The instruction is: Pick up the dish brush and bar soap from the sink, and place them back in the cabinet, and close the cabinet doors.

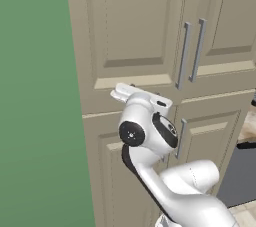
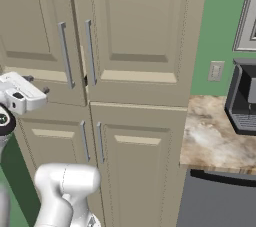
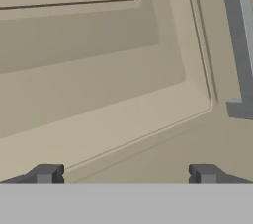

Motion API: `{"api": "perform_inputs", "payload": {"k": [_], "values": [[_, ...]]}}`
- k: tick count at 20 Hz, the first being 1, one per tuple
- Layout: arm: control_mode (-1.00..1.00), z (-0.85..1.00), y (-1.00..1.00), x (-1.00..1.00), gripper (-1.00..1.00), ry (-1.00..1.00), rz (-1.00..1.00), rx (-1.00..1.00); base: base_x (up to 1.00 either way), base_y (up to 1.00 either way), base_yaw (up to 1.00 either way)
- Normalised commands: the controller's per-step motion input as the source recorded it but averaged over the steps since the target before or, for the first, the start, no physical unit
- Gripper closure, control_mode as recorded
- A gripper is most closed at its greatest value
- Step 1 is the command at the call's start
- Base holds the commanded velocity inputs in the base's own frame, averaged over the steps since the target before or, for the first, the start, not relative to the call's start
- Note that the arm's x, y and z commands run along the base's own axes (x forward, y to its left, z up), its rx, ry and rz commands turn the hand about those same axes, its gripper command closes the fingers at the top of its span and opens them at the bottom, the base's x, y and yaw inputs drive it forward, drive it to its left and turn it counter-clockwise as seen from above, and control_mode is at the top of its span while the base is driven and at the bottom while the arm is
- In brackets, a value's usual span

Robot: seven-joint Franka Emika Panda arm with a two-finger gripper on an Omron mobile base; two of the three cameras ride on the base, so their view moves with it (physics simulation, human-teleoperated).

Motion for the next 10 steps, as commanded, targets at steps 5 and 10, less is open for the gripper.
{"api": "perform_inputs", "payload": {"k": [5, 10], "values": [[-1.0, 0.0, -0.17, 0.11, -1.0, 0.0, 0.12, 0.0, 0.0, 0.0, 0.0], [-1.0, 0.0, -0.06, 0.18, -1.0, 0.0, 0.09, 0.0, 0.0, 0.0, 0.0]]}}
